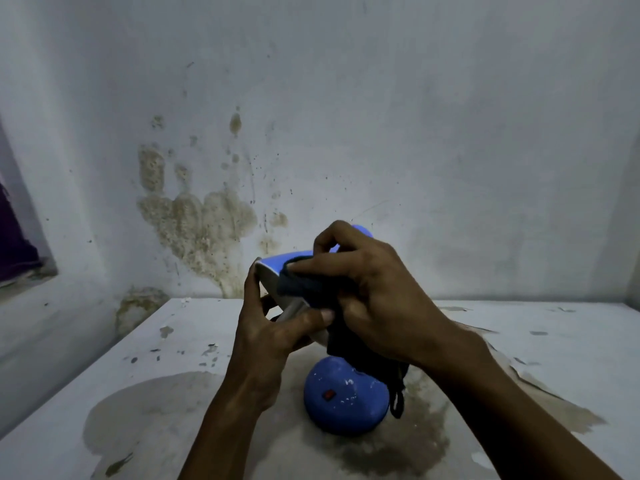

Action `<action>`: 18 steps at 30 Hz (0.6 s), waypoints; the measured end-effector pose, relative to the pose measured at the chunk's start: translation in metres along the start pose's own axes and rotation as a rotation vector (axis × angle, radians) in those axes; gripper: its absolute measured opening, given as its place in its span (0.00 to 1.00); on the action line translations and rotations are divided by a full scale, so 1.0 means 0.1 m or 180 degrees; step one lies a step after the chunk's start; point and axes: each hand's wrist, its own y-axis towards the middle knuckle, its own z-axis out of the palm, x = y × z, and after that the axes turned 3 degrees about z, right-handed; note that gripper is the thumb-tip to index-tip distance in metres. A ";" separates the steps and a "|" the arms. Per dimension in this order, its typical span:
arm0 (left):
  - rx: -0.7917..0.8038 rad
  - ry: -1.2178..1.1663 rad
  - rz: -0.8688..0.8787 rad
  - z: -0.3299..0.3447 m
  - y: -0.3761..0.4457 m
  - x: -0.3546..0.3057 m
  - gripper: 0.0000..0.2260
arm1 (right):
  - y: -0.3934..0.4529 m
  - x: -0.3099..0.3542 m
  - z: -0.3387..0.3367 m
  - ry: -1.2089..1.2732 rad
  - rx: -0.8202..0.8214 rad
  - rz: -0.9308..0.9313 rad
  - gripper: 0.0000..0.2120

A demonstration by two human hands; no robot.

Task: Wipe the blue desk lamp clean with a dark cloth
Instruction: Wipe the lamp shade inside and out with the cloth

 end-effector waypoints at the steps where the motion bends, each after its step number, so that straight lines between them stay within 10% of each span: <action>1: -0.0001 -0.0002 -0.0018 0.00 0.00 0.00 0.40 | 0.01 -0.03 -0.01 0.0015 -0.0053 0.0075 0.24; 6: -0.0042 0.0104 -0.0065 0.03 0.03 0.00 0.47 | 0.10 -0.13 -0.03 -0.0357 -0.0347 0.0626 0.27; 12: -0.0018 -0.0015 -0.0057 0.00 0.02 -0.02 0.42 | -0.05 -0.11 -0.02 0.0149 0.0018 -0.0080 0.23; 18: -0.0129 0.0071 -0.0071 0.04 0.03 -0.01 0.46 | -0.11 -0.48 0.11 -0.0317 -0.0997 0.0371 0.26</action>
